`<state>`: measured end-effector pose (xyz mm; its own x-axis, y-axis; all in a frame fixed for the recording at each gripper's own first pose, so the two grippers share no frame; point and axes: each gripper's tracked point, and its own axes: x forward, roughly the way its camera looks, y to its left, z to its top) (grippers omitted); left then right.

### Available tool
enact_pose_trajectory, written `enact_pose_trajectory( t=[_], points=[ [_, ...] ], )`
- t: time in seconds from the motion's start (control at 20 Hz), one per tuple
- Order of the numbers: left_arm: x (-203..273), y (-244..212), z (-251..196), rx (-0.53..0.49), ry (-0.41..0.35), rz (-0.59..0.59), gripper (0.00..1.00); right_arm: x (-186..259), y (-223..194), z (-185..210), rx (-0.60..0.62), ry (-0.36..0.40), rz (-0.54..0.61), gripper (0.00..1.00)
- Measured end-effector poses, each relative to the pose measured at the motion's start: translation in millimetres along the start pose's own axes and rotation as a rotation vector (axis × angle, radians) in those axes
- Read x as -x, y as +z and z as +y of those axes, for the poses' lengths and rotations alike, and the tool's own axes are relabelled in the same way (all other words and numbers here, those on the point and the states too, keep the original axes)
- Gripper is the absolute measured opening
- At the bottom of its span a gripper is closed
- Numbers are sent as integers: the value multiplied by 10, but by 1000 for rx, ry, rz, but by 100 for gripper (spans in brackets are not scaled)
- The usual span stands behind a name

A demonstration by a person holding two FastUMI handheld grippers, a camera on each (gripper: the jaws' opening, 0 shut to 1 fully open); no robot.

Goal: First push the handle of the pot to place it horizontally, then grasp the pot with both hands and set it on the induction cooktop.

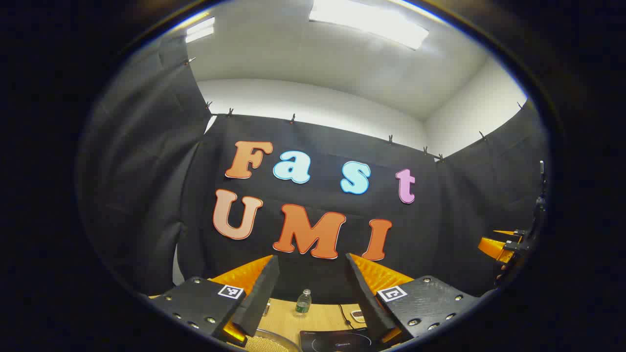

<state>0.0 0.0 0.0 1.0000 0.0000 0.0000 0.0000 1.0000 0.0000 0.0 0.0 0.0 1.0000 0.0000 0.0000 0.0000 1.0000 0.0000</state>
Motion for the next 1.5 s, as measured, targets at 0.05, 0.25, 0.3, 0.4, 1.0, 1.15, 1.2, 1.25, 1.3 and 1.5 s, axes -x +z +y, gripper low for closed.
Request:
enact_pose_trajectory(
  t=[0.05,0.25,0.3,0.4,1.0,1.15,1.2,1.25,1.3,1.5],
  points=[
    [-33,-50,3,0,1,8,81,-44,-9,20,3,5,-2,95],
    [-140,-127,72,-7,14,17,84,-119,-26,73,13,25,-13,95],
    [-161,-143,80,-7,17,15,84,-139,-35,86,16,27,-15,95],
    [-224,-202,96,-14,16,20,81,-186,-61,92,23,24,-21,95],
    [-429,-533,-16,-43,-29,49,84,-329,-187,150,31,42,-38,94],
    [-387,-632,-30,-45,-35,61,84,-328,-245,150,23,51,-36,94],
    [-374,-682,-34,-47,-35,73,81,-318,-273,155,23,53,-34,94],
    [-381,-752,-37,-49,-38,88,81,-317,-308,153,26,56,-30,94],
    [-373,-821,-45,-53,-40,106,81,-299,-345,155,29,57,-26,94],
    [-317,-1215,-98,-80,-54,214,84,-251,-440,147,34,59,-30,94]
  ],
)
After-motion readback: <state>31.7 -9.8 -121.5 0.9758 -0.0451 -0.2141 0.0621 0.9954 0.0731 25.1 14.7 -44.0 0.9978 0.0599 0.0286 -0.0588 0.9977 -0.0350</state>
